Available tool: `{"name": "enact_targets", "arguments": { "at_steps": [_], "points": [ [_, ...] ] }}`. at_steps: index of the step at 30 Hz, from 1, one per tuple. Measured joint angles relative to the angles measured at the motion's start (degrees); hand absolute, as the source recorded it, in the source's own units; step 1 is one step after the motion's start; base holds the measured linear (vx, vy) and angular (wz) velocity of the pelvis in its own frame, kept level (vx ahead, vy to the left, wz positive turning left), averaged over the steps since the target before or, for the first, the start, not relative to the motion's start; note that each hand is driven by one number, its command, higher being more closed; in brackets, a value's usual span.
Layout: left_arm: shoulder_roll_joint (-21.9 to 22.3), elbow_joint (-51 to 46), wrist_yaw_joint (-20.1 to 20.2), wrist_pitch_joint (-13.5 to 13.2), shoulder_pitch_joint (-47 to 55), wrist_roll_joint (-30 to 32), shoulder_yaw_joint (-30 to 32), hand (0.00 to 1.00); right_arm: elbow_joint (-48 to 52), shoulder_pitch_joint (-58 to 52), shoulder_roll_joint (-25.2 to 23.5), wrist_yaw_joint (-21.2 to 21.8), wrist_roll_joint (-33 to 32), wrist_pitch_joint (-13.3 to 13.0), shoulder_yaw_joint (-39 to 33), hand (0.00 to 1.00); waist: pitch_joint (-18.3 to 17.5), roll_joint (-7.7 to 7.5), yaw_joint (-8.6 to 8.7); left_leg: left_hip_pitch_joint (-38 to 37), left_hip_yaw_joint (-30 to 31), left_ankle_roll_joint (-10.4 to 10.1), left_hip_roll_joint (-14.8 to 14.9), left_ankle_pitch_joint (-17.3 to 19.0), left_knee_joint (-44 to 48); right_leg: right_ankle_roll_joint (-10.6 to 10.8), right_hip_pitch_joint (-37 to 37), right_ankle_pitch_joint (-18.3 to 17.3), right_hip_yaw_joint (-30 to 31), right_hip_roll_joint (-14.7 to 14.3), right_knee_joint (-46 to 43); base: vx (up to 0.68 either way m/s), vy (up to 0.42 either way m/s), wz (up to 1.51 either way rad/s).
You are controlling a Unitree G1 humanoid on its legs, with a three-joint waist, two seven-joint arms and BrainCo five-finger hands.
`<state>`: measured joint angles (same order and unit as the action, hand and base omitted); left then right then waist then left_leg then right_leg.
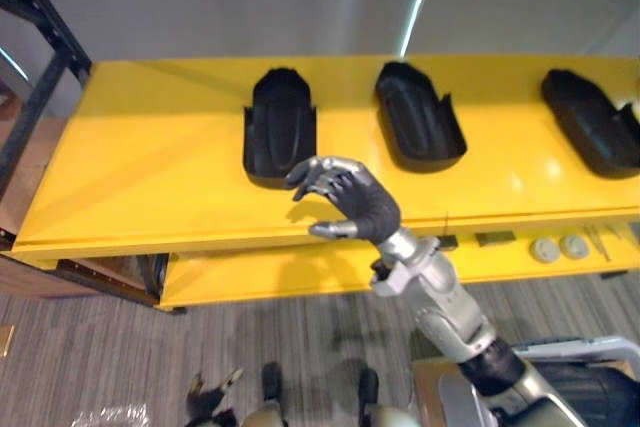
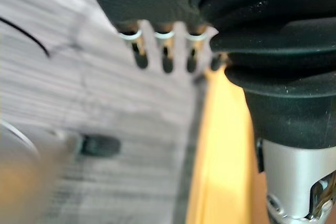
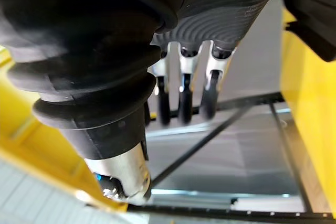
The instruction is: Walk over and take plastic housings, then place them on the shelf
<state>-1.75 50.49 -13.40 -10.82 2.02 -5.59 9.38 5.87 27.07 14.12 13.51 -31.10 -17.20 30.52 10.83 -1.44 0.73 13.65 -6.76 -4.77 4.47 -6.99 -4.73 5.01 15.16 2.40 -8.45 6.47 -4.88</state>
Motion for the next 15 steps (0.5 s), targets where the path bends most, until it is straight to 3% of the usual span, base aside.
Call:
{"name": "enact_targets", "arguments": {
  "at_steps": [4,8,15],
  "points": [
    [-0.5,-0.3,-0.4,-0.4,-6.7,0.0,-2.2,0.0,-3.7,8.9,-2.4,-2.8,3.5,0.0,-0.1,1.0,7.7,0.53,-0.25,7.4,0.2,0.4,0.5,4.0,11.1,-0.2,3.7,-0.1,0.7,0.3,-3.5,-0.05,0.012,0.02],
    [-0.4,0.3,-1.2,-0.7,-6.5,0.5,-3.4,0.0,-6.7,10.3,-5.2,-4.0,6.3,0.0,0.0,1.0,9.6,1.99,-1.17,10.3,0.9,0.6,0.8,6.5,15.5,-0.5,4.8,-0.5,0.6,0.3,-4.4,-0.01,0.005,-0.01],
    [-2.2,3.7,-1.2,-0.6,-6.5,1.6,-3.4,0.0,-13.1,14.8,-8.8,-5.0,8.3,0.0,1.3,1.0,11.4,3.26,-2.23,11.4,2.9,0.2,0.5,5.7,14.3,-0.8,5.8,-2.1,-1.5,0.7,-6.6,-0.02,-0.005,0.18]
  ]
}}
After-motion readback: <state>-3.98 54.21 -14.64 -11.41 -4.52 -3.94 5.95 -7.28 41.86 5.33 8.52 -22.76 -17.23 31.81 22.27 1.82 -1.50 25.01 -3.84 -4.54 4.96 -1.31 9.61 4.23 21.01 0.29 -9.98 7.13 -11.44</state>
